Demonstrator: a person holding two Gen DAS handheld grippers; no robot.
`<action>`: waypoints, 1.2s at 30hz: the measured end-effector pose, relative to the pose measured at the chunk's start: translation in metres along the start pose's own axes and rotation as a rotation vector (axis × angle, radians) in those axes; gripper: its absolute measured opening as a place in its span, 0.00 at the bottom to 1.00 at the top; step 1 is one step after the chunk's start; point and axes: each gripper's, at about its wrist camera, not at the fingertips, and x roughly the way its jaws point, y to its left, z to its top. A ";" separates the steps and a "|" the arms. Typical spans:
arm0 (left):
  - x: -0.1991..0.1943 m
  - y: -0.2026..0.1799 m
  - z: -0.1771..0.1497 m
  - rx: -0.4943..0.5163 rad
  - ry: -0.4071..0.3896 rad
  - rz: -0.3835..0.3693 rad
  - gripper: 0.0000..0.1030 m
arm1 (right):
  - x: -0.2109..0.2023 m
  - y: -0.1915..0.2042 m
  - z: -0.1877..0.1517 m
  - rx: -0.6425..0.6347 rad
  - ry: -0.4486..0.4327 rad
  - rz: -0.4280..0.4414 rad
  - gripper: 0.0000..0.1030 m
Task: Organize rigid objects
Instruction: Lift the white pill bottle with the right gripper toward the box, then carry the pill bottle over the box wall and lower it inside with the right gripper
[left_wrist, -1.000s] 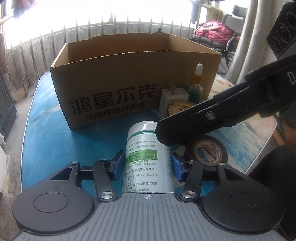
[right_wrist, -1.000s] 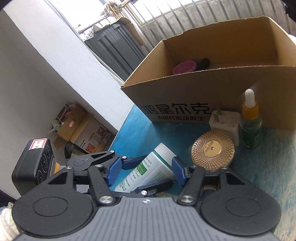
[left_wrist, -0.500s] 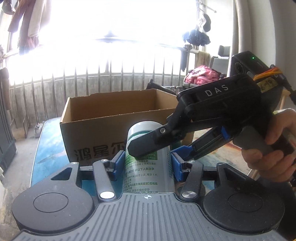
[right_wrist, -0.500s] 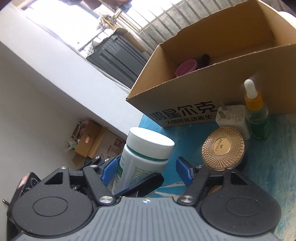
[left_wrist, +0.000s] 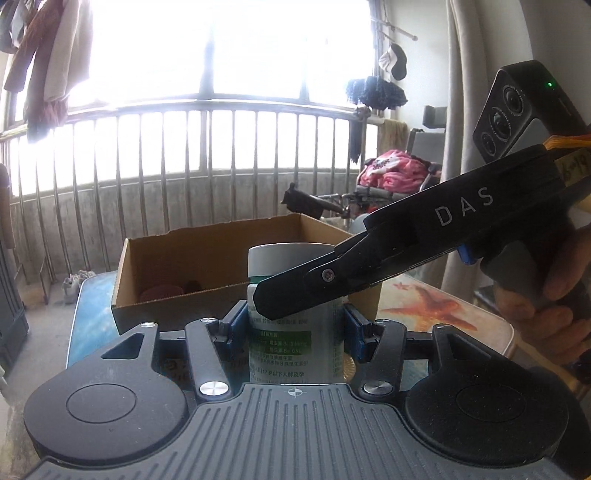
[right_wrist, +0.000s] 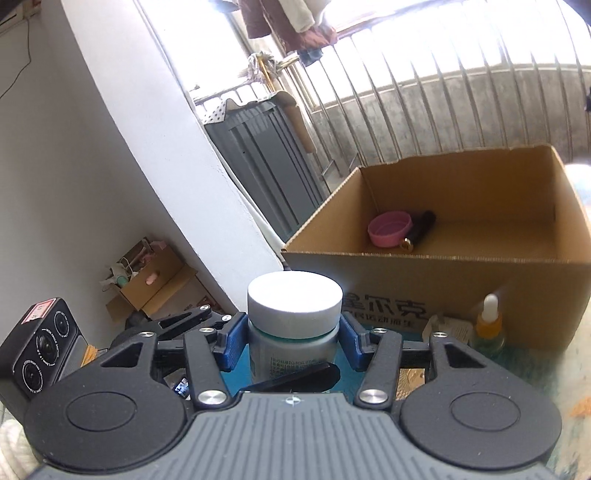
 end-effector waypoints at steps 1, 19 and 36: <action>0.002 0.001 0.007 0.007 -0.002 -0.001 0.51 | -0.003 0.003 0.005 -0.016 -0.008 -0.004 0.54; 0.155 0.067 0.100 0.067 0.215 -0.034 0.51 | 0.066 -0.065 0.144 -0.021 0.012 -0.130 0.54; 0.265 0.108 0.079 0.011 0.491 -0.095 0.52 | 0.152 -0.181 0.147 0.153 0.110 -0.233 0.55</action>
